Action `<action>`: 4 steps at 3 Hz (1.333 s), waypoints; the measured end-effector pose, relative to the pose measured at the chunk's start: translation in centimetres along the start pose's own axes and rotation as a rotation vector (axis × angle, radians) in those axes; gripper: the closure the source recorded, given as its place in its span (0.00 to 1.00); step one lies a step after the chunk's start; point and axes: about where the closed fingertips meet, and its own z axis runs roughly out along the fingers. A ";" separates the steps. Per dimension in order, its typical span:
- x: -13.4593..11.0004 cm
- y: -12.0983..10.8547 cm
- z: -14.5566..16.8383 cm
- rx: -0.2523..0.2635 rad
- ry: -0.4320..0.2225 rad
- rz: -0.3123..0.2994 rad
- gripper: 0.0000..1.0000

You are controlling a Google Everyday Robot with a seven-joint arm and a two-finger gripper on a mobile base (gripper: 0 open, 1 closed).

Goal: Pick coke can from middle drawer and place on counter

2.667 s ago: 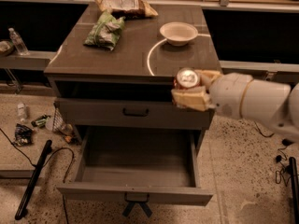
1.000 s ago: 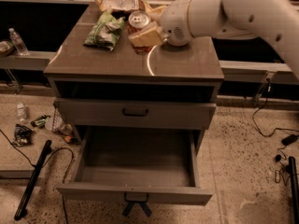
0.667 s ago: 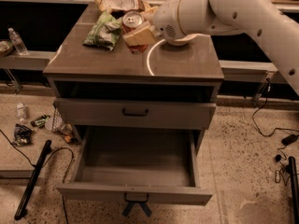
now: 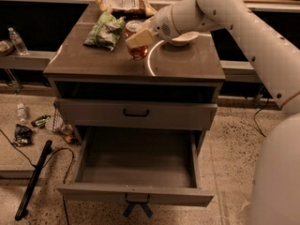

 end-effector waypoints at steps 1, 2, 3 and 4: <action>2.6 -2.4 0.7 0.014 0.062 0.080 0.54; 3.7 -3.2 1.0 0.025 0.086 0.106 0.31; 4.1 -3.2 -0.3 0.058 0.071 0.114 0.07; 1.7 -0.9 -6.4 0.169 -0.030 0.046 0.00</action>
Offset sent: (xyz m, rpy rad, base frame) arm 0.0385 -0.0347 -0.0415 -0.0593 0.1295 -0.1165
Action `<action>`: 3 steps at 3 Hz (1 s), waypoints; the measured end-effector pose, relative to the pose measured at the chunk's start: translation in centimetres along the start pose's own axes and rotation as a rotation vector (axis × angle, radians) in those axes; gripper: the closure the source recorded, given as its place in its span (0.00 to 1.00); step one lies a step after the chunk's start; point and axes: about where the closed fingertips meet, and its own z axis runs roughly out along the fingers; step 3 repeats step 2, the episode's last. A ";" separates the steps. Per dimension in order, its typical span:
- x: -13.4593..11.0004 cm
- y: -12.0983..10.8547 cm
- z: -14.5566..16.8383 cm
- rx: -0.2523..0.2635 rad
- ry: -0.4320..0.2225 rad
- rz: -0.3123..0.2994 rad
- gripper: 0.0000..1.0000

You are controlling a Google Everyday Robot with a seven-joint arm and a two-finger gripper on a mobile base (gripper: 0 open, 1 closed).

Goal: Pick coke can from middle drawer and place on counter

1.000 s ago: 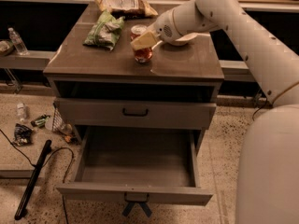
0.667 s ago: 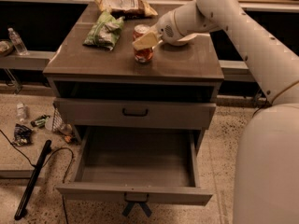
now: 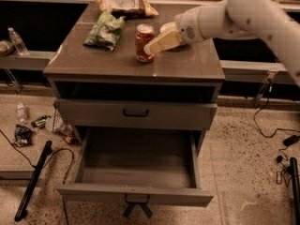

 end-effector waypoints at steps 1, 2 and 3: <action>-1.1 2.0 -7.7 0.130 -0.090 -0.055 0.00; -0.3 1.3 -8.3 0.139 -0.077 -0.041 0.00; -0.3 1.3 -8.3 0.139 -0.077 -0.041 0.00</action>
Offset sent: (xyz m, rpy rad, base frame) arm -0.0424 -0.0211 0.0342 0.0270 -0.1142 -0.0490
